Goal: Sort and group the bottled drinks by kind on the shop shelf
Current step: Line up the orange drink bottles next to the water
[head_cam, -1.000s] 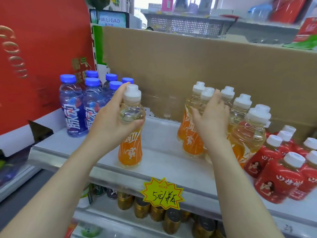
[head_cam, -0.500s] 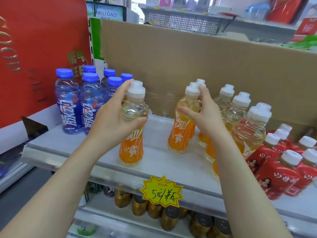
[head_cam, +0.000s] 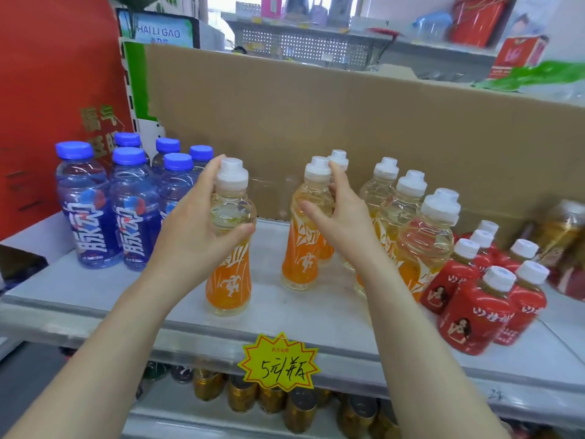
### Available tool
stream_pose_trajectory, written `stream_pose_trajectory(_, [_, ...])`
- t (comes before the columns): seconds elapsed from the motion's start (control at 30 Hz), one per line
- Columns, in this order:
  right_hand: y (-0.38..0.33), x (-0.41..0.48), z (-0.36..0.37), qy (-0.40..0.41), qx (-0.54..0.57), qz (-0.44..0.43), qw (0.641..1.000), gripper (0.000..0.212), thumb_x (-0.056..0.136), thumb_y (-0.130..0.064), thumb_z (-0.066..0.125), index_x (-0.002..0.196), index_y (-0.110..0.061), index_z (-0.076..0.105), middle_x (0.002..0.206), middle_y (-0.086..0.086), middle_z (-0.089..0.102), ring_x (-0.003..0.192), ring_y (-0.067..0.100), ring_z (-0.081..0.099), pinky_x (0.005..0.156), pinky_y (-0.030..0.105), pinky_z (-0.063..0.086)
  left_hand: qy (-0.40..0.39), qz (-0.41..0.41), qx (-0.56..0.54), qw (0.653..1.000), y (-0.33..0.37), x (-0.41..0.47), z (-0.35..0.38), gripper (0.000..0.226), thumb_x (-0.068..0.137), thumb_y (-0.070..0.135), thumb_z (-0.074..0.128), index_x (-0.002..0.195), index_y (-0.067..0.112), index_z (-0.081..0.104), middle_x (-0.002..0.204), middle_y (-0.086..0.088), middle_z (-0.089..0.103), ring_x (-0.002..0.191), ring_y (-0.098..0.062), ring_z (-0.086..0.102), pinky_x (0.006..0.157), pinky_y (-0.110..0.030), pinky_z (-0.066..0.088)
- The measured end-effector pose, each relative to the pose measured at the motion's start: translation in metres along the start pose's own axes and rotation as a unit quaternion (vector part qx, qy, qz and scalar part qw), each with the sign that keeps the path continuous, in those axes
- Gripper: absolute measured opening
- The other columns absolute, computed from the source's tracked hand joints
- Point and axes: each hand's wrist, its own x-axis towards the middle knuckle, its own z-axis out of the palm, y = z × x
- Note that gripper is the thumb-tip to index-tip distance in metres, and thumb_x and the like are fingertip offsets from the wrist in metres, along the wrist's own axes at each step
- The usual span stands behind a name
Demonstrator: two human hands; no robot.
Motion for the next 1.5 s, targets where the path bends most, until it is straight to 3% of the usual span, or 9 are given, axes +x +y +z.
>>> stream_pose_trajectory(0.23, [0.002, -0.066, -0.046, 0.338, -0.062, -0.132, 0.930, 0.029, 0.099, -0.009, 0.056, 0.127, -0.011, 0.065, 0.113, 0.000, 0.069, 0.102, 0.018, 0.064, 0.087, 0.038, 0.054, 0.209, 0.174, 0.127, 0.954, 0.028, -0.020, 0.023, 0.068, 0.082, 0.017, 0.075, 0.143, 0.008, 0.047, 0.143, -0.018, 0.045, 0.134, -0.035, 0.040, 0.113, -0.038, 0.028])
stream_pose_trajectory(0.33, [0.020, -0.094, -0.080, 0.416, -0.049, -0.101, 0.903, 0.023, 0.100, -0.005, 0.051, 0.117, -0.008, 0.066, 0.110, -0.002, 0.066, 0.098, 0.017, 0.063, 0.084, 0.028, 0.051, 0.152, 0.229, 0.035, 0.961, 0.053, -0.033, 0.061, 0.054, 0.084, 0.015, 0.074, 0.135, 0.011, 0.057, 0.132, -0.012, 0.054, 0.122, -0.027, 0.049, 0.104, -0.031, 0.037])
stream_pose_trajectory(0.53, [0.072, -0.091, -0.130, 0.314, -0.023, 0.048, 0.948, 0.026, 0.101, -0.016, 0.051, 0.124, -0.018, 0.065, 0.117, -0.003, 0.068, 0.106, 0.010, 0.063, 0.093, 0.031, 0.052, -0.184, 0.060, -0.091, 0.977, 0.109, -0.043, 0.155, 0.087, 0.078, 0.055, 0.076, 0.149, 0.035, 0.030, 0.144, 0.011, 0.049, 0.128, -0.009, 0.049, 0.104, -0.037, 0.047])
stream_pose_trajectory(0.7, [0.081, -0.057, -0.140, 0.135, 0.043, 0.107, 0.984, 0.030, 0.101, -0.027, 0.058, 0.130, -0.024, 0.062, 0.109, -0.015, 0.068, 0.091, -0.009, 0.063, 0.081, 0.021, 0.052, -0.159, 0.006, -0.154, 0.975, 0.131, -0.042, 0.183, 0.082, 0.080, 0.044, 0.079, 0.145, 0.034, 0.030, 0.132, 0.018, 0.057, 0.120, -0.005, 0.055, 0.097, -0.025, 0.048])
stream_pose_trajectory(0.9, [0.081, -0.025, -0.111, -0.014, 0.029, 0.108, 0.994, 0.057, 0.086, -0.046, 0.072, 0.137, -0.031, 0.050, 0.124, -0.011, 0.065, 0.111, 0.009, 0.062, 0.091, 0.029, 0.050, -0.093, -0.020, -0.090, 0.991, 0.106, -0.053, 0.144, 0.076, 0.081, 0.043, 0.077, 0.142, 0.038, 0.033, 0.123, 0.016, 0.063, 0.109, -0.012, 0.062, 0.089, -0.029, 0.048])
stream_pose_trajectory(1.13, [0.082, -0.020, -0.096, 0.049, -0.093, 0.130, 0.986, 0.064, 0.088, -0.048, 0.072, 0.133, -0.013, 0.043, 0.125, 0.009, 0.065, 0.116, 0.033, 0.061, 0.087, 0.040, 0.047, -0.016, -0.085, -0.048, 0.995, 0.064, -0.061, 0.082, 0.072, 0.078, 0.042, 0.078, 0.138, 0.038, 0.039, 0.122, 0.017, 0.061, 0.115, -0.011, 0.059, 0.101, -0.045, 0.049])
stream_pose_trajectory(1.3, [0.080, -0.026, -0.096, 0.099, -0.115, 0.160, 0.975, 0.076, 0.089, -0.044, 0.073, 0.142, -0.006, 0.036, 0.139, 0.018, 0.055, 0.127, 0.040, 0.052, 0.097, 0.046, 0.044, 0.029, -0.088, -0.030, 0.995, 0.053, -0.063, 0.071, 0.074, 0.078, 0.038, 0.080, 0.138, 0.040, 0.038, 0.122, 0.021, 0.059, 0.113, -0.006, 0.057, 0.093, -0.032, 0.046])
stream_pose_trajectory(1.43, [0.041, -0.030, -0.084, 0.270, -0.108, -0.020, 0.957, 0.069, 0.096, -0.020, 0.064, 0.155, -0.007, 0.029, 0.151, 0.016, 0.041, 0.140, 0.032, 0.037, 0.115, 0.038, 0.029, 0.040, -0.086, -0.003, 0.996, 0.047, -0.062, 0.068, 0.079, 0.078, 0.040, 0.079, 0.143, 0.038, 0.035, 0.124, 0.022, 0.056, 0.110, -0.002, 0.052, 0.088, -0.026, 0.040])
stream_pose_trajectory(1.5, [0.022, -0.016, -0.071, 0.229, -0.077, -0.084, 0.967, 0.058, 0.099, -0.016, 0.057, 0.152, -0.010, 0.037, 0.147, 0.012, 0.048, 0.135, 0.028, 0.044, 0.112, 0.037, 0.034, 0.041, -0.088, 0.009, 0.995, 0.045, -0.061, 0.067, 0.081, 0.078, 0.042, 0.078, 0.144, 0.039, 0.032, 0.122, 0.023, 0.054, 0.108, -0.002, 0.050, 0.087, -0.027, 0.039])
